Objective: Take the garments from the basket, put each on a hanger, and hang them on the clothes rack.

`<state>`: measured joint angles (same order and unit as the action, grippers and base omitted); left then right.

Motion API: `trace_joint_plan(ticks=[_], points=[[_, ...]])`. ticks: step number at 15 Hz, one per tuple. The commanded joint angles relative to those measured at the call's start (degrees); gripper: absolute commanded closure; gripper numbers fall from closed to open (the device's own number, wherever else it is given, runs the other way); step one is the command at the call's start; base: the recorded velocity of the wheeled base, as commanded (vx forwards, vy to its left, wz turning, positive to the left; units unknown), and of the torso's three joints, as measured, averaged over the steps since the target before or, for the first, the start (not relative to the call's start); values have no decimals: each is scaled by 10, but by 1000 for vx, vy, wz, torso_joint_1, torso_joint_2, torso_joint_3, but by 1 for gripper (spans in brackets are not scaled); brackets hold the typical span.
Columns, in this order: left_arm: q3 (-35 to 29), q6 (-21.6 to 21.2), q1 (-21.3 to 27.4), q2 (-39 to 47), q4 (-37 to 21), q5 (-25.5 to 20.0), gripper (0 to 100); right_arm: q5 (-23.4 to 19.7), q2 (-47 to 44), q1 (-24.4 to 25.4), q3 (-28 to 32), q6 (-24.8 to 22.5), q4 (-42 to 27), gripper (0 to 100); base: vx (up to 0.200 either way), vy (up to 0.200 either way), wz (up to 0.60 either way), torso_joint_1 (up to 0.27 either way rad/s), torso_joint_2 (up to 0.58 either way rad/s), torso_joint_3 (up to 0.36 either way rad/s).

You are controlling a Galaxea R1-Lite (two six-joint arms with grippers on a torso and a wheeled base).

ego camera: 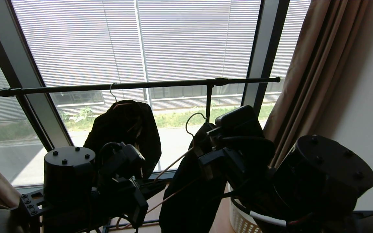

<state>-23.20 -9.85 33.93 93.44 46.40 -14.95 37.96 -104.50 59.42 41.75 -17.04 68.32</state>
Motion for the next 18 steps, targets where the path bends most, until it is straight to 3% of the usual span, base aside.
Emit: trace_joint_plan(ticks=[1,2,3,12,18], points=[[7,1,0,-1,19,0,100,-1,5,-4,-2,0,1,100,0,0,0,0,0,0],[18,1,-1,-3,46,0,100,-3,4,-25,-2,2,1,100,0,0,0,0,0,0],[32,1,-1,-3,68,-1,100,-3,4,-33,-1,2,1,0,0,0,0,0,0,0],[104,8,-5,-4,231,-1,100,-4,2,-63,7,0,3,0,0,0,0,0,0,0],[93,12,-50,0,233,1,100,-3,5,-59,2,0,4,0,0,0,0,0,0,0]])
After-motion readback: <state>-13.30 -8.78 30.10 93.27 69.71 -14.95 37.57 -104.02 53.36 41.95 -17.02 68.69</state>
